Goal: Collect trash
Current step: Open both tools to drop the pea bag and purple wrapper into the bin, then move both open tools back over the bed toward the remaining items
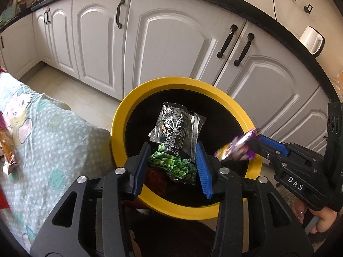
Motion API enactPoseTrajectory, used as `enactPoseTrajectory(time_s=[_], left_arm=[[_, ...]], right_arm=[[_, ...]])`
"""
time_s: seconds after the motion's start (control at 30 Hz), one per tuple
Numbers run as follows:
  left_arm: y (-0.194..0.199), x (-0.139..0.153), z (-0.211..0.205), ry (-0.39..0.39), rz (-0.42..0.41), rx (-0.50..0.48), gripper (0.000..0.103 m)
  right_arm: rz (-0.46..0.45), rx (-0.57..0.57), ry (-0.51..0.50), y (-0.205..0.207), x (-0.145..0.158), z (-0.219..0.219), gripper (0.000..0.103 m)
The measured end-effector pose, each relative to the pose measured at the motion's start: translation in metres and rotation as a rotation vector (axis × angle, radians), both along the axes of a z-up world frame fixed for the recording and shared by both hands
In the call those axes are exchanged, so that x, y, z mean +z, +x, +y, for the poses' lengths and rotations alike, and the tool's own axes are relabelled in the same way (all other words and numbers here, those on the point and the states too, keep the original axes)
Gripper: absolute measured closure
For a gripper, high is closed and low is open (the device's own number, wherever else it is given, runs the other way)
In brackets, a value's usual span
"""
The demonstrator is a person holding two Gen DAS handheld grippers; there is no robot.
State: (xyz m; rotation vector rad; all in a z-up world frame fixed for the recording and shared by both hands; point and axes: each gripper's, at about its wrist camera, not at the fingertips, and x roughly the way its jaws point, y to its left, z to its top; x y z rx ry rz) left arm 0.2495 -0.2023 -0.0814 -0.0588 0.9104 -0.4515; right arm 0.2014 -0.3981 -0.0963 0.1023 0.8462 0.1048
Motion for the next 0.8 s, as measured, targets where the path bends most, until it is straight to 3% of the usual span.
enactPoseTrajectory(time_s=[0.5, 0.67, 0.8], left_arm=[[-0.006, 0.010, 0.015, -0.013, -0.015, 0.036, 0.041], [-0.012, 0.021, 0.025, -0.014, -0.040, 0.063, 0.019], [-0.020, 0.030, 0.033, -0.014, -0.070, 0.083, 0.011]], right_arm=[[-0.025, -0.034, 0.015, -0.003, 0.008, -0.006, 0.064], [-0.046, -0.035, 0.024, -0.007, 0.014, -0.005, 0.051], [-0.061, -0.037, 0.025, -0.010, 0.020, -0.002, 0.045]])
